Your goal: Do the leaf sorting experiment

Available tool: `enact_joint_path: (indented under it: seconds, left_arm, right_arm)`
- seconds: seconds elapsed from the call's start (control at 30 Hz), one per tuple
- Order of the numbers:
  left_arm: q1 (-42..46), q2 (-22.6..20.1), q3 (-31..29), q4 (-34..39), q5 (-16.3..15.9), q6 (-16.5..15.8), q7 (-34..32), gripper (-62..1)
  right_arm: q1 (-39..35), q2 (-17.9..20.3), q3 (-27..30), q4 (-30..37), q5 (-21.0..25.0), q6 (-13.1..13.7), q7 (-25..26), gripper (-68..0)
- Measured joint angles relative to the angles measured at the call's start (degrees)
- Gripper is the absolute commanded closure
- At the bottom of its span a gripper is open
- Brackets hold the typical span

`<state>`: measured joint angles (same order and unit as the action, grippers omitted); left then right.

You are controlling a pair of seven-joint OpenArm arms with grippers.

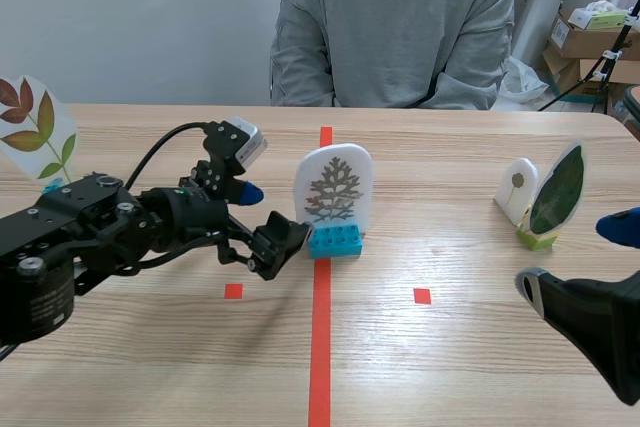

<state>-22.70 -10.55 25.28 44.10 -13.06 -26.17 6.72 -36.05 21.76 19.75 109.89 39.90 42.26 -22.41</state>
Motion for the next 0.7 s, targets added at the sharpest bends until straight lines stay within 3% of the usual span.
enact_joint_path:
  seconds: [0.07,0.2,0.3,0.4,0.53,0.7]
  left_arm:
    - [-1.0,1.3,0.0,-0.9,0.3,0.0,-0.1,-58.7]
    - [-1.9,3.8,0.0,-1.0,6.0,0.1,-0.3,-58.7]
    - [-1.9,5.0,-0.1,-1.0,6.2,0.0,-0.5,-58.7]
    - [-1.7,5.8,-0.1,-1.0,8.6,0.0,-0.5,-58.7]
    - [-1.6,6.0,-0.1,-1.0,8.7,0.0,-0.6,-57.6]
    - [-1.6,6.5,-0.1,-1.0,10.1,0.2,-0.6,-42.0]
  right_arm:
    - [0.0,0.0,0.0,0.0,0.0,0.0,0.0,-65.3]
    - [0.0,0.0,0.0,0.0,0.0,0.0,0.0,-65.3]
    - [0.0,0.0,0.0,0.0,0.0,0.0,0.0,-65.3]
    - [0.0,0.0,0.0,0.0,0.0,0.0,0.0,-65.3]
    - [0.0,0.0,0.0,0.0,0.0,0.0,0.0,-65.3]
    - [0.0,0.0,0.0,0.0,0.0,0.0,0.0,-65.3]
